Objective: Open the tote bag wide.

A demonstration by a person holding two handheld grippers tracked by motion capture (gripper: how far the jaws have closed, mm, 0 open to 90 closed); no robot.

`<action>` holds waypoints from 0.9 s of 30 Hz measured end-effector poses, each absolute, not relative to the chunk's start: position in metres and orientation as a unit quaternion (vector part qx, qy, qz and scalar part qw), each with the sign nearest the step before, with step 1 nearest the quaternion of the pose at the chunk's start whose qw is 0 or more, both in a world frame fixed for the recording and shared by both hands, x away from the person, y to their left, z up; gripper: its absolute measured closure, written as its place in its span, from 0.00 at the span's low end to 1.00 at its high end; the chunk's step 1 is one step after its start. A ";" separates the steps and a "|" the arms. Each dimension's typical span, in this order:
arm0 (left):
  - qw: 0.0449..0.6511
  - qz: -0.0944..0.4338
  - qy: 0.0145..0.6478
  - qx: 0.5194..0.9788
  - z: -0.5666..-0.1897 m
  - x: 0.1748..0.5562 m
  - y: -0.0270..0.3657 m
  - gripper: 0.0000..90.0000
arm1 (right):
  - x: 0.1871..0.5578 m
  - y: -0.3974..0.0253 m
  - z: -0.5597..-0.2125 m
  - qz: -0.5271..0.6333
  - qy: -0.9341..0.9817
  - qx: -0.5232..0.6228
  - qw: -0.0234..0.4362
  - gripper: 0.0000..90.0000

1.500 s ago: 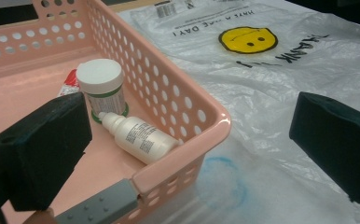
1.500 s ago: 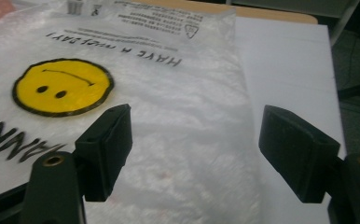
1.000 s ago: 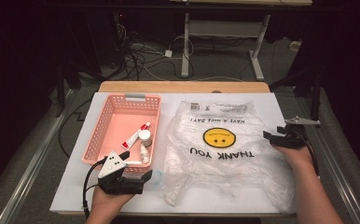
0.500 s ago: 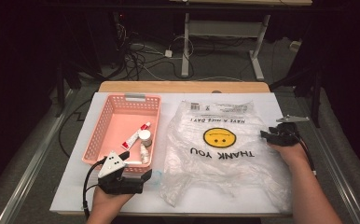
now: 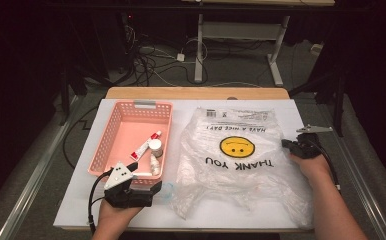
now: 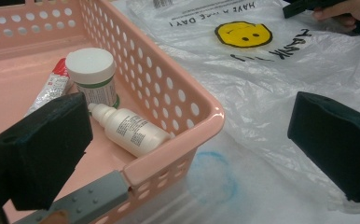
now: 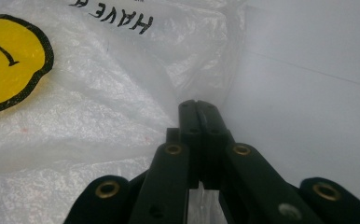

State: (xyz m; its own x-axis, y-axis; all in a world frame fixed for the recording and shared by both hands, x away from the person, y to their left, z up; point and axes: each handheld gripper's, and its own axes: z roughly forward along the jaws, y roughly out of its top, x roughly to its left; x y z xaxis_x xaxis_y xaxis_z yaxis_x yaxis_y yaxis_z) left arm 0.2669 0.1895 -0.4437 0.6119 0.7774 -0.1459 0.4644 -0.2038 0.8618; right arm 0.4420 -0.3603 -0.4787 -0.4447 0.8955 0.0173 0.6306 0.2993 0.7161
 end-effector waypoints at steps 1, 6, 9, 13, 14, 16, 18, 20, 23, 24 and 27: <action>0.482 0.162 0.409 0.758 -0.443 0.267 0.189 0.00 | 0.441 -0.362 -0.477 0.339 0.770 0.499 0.207 1.00; 0.486 0.161 0.405 0.757 -0.443 0.266 0.189 0.00 | 0.440 -0.375 -0.472 0.352 0.742 0.524 0.226 1.00; 0.487 0.159 0.404 0.758 -0.443 0.266 0.189 0.00 | 0.439 -0.387 -0.468 0.350 0.723 0.543 0.244 1.00; 0.488 0.160 0.401 0.758 -0.442 0.266 0.190 0.00 | 0.434 -0.407 -0.466 0.352 0.694 0.570 0.264 1.00; 0.488 0.160 0.401 0.758 -0.442 0.266 0.190 0.00 | 0.432 -0.412 -0.466 0.349 0.687 0.576 0.271 1.00; 0.494 0.159 0.400 0.756 -0.442 0.266 0.190 0.00 | 0.426 -0.420 -0.467 0.346 0.680 0.585 0.277 1.00; 0.494 0.157 0.399 0.756 -0.442 0.266 0.189 0.00 | 0.417 -0.427 -0.468 0.341 0.679 0.587 0.280 1.00; 0.494 0.155 0.396 0.758 -0.442 0.267 0.188 0.00 | 0.415 -0.429 -0.469 0.341 0.678 0.586 0.283 1.00; 0.493 0.153 0.391 0.762 -0.442 0.267 0.185 0.00 | 0.398 -0.434 -0.467 0.346 0.676 0.583 0.287 0.74; 0.494 0.153 0.390 0.762 -0.442 0.266 0.185 0.00 | 0.393 -0.434 -0.464 0.350 0.680 0.575 0.292 0.69; 0.494 0.154 0.387 0.763 -0.441 0.265 0.185 0.00 | 0.380 -0.430 -0.455 0.358 0.684 0.560 0.301 0.63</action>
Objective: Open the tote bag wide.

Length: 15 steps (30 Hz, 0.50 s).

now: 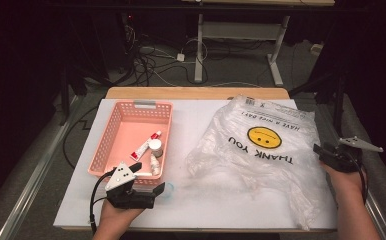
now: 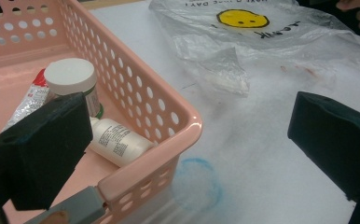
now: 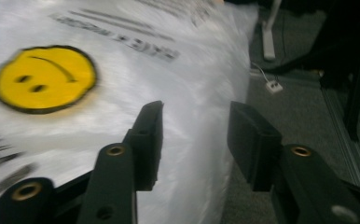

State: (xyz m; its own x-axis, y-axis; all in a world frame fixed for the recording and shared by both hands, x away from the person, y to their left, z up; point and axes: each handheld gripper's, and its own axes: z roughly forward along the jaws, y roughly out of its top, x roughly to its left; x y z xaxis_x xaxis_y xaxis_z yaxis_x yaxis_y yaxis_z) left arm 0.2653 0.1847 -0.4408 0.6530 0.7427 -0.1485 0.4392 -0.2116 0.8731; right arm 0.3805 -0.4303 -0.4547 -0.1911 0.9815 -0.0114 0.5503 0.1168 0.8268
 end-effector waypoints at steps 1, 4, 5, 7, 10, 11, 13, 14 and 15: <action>0.495 0.154 0.387 0.762 -0.440 0.265 0.185 0.00 | 0.364 -0.423 -0.445 0.373 0.691 0.539 0.303 0.61; 0.496 0.153 0.387 0.762 -0.440 0.265 0.185 0.00 | 0.337 -0.406 -0.441 0.393 0.703 0.519 0.287 0.60; 0.496 0.154 0.387 0.762 -0.440 0.265 0.185 0.00 | 0.329 -0.399 -0.441 0.396 0.709 0.511 0.282 0.60; 0.496 0.155 0.388 0.761 -0.439 0.264 0.186 0.00 | 0.315 -0.387 -0.441 0.399 0.718 0.500 0.273 0.59; 0.496 0.156 0.389 0.760 -0.439 0.264 0.187 0.00 | 0.295 -0.370 -0.442 0.414 0.726 0.487 0.252 0.55; 0.497 0.156 0.390 0.760 -0.439 0.264 0.188 0.00 | 0.290 -0.364 -0.443 0.415 0.731 0.483 0.246 0.52; 0.497 0.156 0.389 0.760 -0.438 0.264 0.189 0.00 | 0.279 -0.355 -0.445 0.417 0.740 0.472 0.236 0.45; 0.497 0.156 0.389 0.760 -0.438 0.264 0.189 0.00 | 0.274 -0.351 -0.446 0.417 0.744 0.468 0.233 0.41; 0.497 0.156 0.389 0.760 -0.439 0.264 0.189 0.00 | 0.269 -0.347 -0.448 0.415 0.750 0.463 0.227 0.36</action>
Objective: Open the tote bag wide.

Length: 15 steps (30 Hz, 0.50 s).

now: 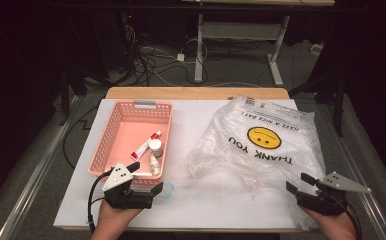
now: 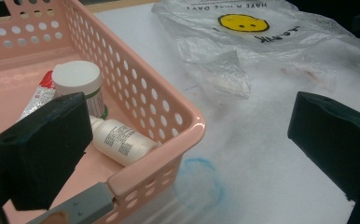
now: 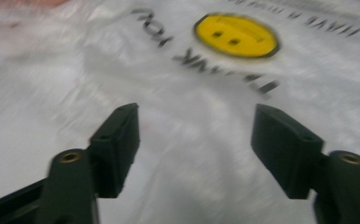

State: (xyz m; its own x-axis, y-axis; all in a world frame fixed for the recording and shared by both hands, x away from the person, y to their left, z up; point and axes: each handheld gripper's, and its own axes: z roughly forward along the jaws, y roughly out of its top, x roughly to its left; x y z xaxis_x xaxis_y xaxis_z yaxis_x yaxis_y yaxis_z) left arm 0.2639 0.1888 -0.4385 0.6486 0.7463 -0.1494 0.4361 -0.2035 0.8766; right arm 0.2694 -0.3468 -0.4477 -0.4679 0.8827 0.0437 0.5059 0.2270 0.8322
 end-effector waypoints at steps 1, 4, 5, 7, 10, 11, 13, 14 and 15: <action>0.497 0.155 0.389 0.760 -0.439 0.264 0.189 0.00 | 0.265 -0.342 -0.451 0.402 0.761 0.460 0.218 0.33; 0.496 0.153 0.388 0.762 -0.440 0.265 0.187 0.00 | 0.262 -0.335 -0.465 0.344 0.788 0.461 0.218 0.30; 0.496 0.153 0.388 0.762 -0.440 0.265 0.187 0.00 | 0.264 -0.337 -0.470 0.334 0.792 0.466 0.211 0.31; 0.493 0.151 0.384 0.766 -0.441 0.265 0.185 0.00 | 0.266 -0.341 -0.477 0.317 0.797 0.473 0.203 0.38; 0.493 0.150 0.382 0.767 -0.441 0.265 0.184 0.00 | 0.264 -0.345 -0.476 0.315 0.792 0.474 0.221 0.57; 0.493 0.150 0.382 0.767 -0.441 0.265 0.184 0.00 | 0.264 -0.345 -0.477 0.315 0.793 0.469 0.226 0.62; 0.496 0.147 0.386 0.764 -0.441 0.266 0.184 0.00 | 0.263 -0.342 -0.476 0.313 0.801 0.459 0.225 0.73; 0.496 0.147 0.386 0.764 -0.441 0.266 0.184 0.00 | 0.263 -0.342 -0.476 0.313 0.801 0.459 0.225 0.73; 0.498 0.142 0.390 0.761 -0.442 0.266 0.184 0.00 | 0.262 -0.339 -0.476 0.309 0.806 0.452 0.223 0.83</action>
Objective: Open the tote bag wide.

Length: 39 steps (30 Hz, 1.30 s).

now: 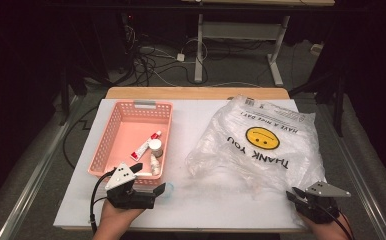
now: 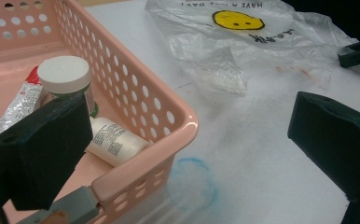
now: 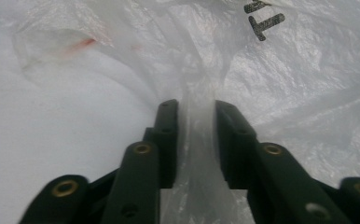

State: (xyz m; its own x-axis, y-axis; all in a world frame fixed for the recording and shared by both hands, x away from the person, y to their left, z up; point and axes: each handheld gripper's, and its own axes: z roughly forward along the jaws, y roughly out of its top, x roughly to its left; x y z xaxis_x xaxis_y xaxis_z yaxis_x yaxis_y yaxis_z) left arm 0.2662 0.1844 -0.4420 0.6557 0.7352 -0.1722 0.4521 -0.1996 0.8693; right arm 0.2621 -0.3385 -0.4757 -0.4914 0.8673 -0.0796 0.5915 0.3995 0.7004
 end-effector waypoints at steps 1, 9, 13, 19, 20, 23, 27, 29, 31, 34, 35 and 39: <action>0.497 0.142 0.390 0.762 -0.442 0.266 0.184 0.00 | 0.263 -0.339 -0.476 0.310 0.807 0.449 0.224 0.85; 0.498 0.147 0.381 0.765 -0.439 0.264 0.184 0.00 | 0.264 -0.337 -0.475 0.306 0.806 0.451 0.229 1.00; 0.495 0.147 0.379 0.768 -0.440 0.266 0.183 0.00 | 0.262 -0.332 -0.472 0.325 0.801 0.447 0.228 1.00; 0.495 0.150 0.379 0.768 -0.440 0.267 0.185 0.00 | 0.257 -0.313 -0.467 0.341 0.807 0.424 0.228 1.00; 0.494 0.151 0.381 0.766 -0.440 0.268 0.186 0.00 | 0.257 -0.309 -0.466 0.348 0.808 0.419 0.225 1.00; 0.497 0.152 0.383 0.764 -0.439 0.268 0.188 0.00 | 0.256 -0.294 -0.464 0.357 0.814 0.401 0.223 1.00; 0.498 0.153 0.384 0.763 -0.438 0.268 0.189 0.00 | 0.255 -0.272 -0.464 0.370 0.825 0.376 0.205 1.00; 0.498 0.153 0.383 0.763 -0.438 0.267 0.189 0.00 | 0.253 -0.258 -0.464 0.373 0.832 0.361 0.195 0.99; 0.498 0.153 0.382 0.763 -0.438 0.267 0.189 0.00 | 0.250 -0.244 -0.464 0.380 0.839 0.342 0.185 0.98; 0.498 0.154 0.381 0.764 -0.438 0.267 0.190 0.00 | 0.245 -0.229 -0.462 0.388 0.846 0.321 0.175 0.80; 0.498 0.154 0.381 0.764 -0.438 0.267 0.190 0.00 | 0.243 -0.229 -0.460 0.394 0.844 0.318 0.176 0.75; 0.499 0.155 0.383 0.762 -0.438 0.267 0.191 0.00 | 0.234 -0.249 -0.444 0.435 0.815 0.333 0.185 0.64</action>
